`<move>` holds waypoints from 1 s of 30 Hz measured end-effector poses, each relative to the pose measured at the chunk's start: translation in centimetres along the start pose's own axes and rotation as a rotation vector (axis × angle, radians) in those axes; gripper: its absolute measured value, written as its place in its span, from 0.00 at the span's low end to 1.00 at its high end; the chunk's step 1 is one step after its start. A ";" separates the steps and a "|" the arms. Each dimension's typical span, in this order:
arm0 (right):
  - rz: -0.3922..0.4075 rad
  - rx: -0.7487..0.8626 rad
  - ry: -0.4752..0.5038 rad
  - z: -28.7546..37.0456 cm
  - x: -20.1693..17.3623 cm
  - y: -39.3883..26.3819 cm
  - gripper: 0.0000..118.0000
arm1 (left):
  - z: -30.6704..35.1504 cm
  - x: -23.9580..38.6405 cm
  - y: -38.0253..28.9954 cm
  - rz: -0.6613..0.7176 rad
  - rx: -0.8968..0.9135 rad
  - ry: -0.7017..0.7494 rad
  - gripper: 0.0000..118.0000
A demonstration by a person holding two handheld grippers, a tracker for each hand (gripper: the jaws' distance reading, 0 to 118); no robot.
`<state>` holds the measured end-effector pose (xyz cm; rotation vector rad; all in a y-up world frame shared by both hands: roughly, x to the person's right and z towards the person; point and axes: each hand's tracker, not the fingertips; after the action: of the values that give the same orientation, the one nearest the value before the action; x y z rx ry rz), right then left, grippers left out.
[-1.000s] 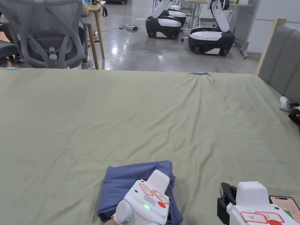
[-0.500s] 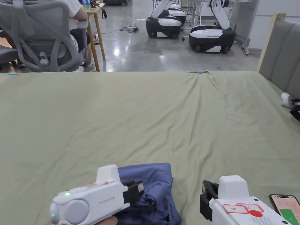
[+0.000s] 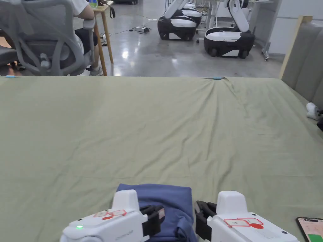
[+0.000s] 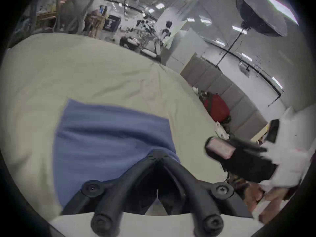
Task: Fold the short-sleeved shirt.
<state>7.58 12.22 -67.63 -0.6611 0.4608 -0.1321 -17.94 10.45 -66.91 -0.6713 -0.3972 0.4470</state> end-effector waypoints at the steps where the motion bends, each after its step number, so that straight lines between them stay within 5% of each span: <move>1: -0.050 -0.014 0.064 -1.2 -0.1 -0.1 0.00 | 1.2 -1.0 0.5 0.021 0.027 0.010 0.24; 3: -0.161 -0.049 0.160 -3.2 0.0 -0.7 0.00 | 3.3 -3.4 1.2 0.078 0.065 0.003 0.80; 4: -0.209 -0.063 0.181 -4.1 0.3 -1.1 0.00 | 4.0 -4.7 1.4 0.109 0.061 -0.008 1.00; 6: -0.235 -0.117 0.137 -5.7 0.8 -1.9 0.00 | 4.8 -7.1 1.2 0.194 0.045 -0.064 0.97; 12: -0.150 -0.157 -0.027 -6.8 1.3 -3.0 0.00 | 1.3 -12.1 -1.0 0.486 -0.053 -0.199 1.00; 14: -0.092 -0.155 -0.065 -6.6 0.3 -2.5 0.00 | -1.0 -12.1 -1.9 0.575 -0.072 -0.324 0.93; 16: 0.004 -0.148 -0.110 -6.4 -1.1 -2.1 0.00 | -3.2 -11.3 -2.1 0.563 -0.102 -0.291 0.76; 18: 0.067 -0.131 -0.129 -6.0 -2.4 -1.6 0.00 | -3.7 -10.5 -1.3 0.440 -0.114 -0.169 0.32; 19: 0.084 -0.118 -0.134 -5.7 -3.2 -1.3 0.00 | -3.7 -10.9 -1.0 0.442 -0.116 -0.140 0.28; 21: 0.103 -0.105 -0.113 -5.4 -5.0 -0.8 0.00 | -2.6 -11.4 -0.3 0.489 -0.109 -0.188 0.27; 30: 0.249 -0.002 -0.016 -7.0 -18.2 1.3 0.00 | 9.9 -19.5 3.9 0.309 -0.041 -0.010 0.27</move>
<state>-11.84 14.10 -66.54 -0.6006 0.5241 0.1091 -40.00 8.13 -66.45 -0.7741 -0.3130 0.7364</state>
